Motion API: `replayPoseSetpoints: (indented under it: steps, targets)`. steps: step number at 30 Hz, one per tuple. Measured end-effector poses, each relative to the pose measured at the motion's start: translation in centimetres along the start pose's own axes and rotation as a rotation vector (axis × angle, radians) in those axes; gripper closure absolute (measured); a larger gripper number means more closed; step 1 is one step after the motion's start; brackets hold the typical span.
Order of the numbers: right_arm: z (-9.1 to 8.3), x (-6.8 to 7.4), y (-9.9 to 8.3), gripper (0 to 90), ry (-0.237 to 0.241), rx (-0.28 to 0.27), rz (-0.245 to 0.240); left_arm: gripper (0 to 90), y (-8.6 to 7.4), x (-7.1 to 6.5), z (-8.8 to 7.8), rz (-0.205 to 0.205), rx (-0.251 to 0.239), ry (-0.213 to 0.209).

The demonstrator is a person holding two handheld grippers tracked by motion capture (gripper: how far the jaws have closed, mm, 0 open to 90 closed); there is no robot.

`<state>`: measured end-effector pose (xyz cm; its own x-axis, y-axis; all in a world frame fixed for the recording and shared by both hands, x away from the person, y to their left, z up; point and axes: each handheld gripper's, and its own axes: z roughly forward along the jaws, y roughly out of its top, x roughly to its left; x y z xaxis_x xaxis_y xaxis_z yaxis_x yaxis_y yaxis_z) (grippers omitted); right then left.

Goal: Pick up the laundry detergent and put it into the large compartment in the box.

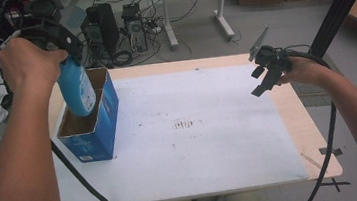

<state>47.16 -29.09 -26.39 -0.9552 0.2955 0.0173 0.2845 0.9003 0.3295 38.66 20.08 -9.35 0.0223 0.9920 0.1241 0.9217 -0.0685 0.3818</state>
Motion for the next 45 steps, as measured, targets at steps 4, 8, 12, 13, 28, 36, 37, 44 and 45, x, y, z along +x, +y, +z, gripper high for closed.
replayPoseSetpoints:
  steps: [4,8,12,13,28,36,37,44,45]
  targets:
    - [0.1,-0.1,0.0,17.8,0.001,0.006,0.012,38.2,-0.2,0.5,1.1,0.007,-0.004,0.002]
    - [0.2,-0.2,0.0,17.8,0.001,0.009,0.005,38.2,-0.4,0.9,2.1,0.017,0.002,0.015]
    - [0.3,-0.3,0.1,17.8,0.001,0.015,0.016,38.2,-0.7,1.2,3.2,0.015,0.006,0.007]
    - [0.4,-0.3,0.1,17.8,0.002,0.015,0.014,38.2,-0.8,1.3,3.5,0.014,0.005,0.004]
    - [0.7,-0.4,0.2,17.8,-0.001,0.027,0.013,38.2,-2.1,1.5,9.1,0.031,0.038,-0.011]
    - [1.0,-0.5,0.2,17.8,0.0,0.036,0.019,38.2,-3.0,1.7,11.6,0.036,0.047,-0.016]
    - [1.0,-0.5,0.3,17.8,0.001,0.04,0.024,38.2,-3.0,1.7,11.8,0.039,0.048,-0.016]
    - [1.2,-0.5,0.4,17.7,0.002,0.046,0.02,38.2,-3.8,1.8,13.6,0.045,0.065,-0.022]
    - [1.2,-0.5,0.4,17.7,0.001,0.047,0.019,38.2,-3.9,1.7,14.0,0.044,0.069,-0.023]
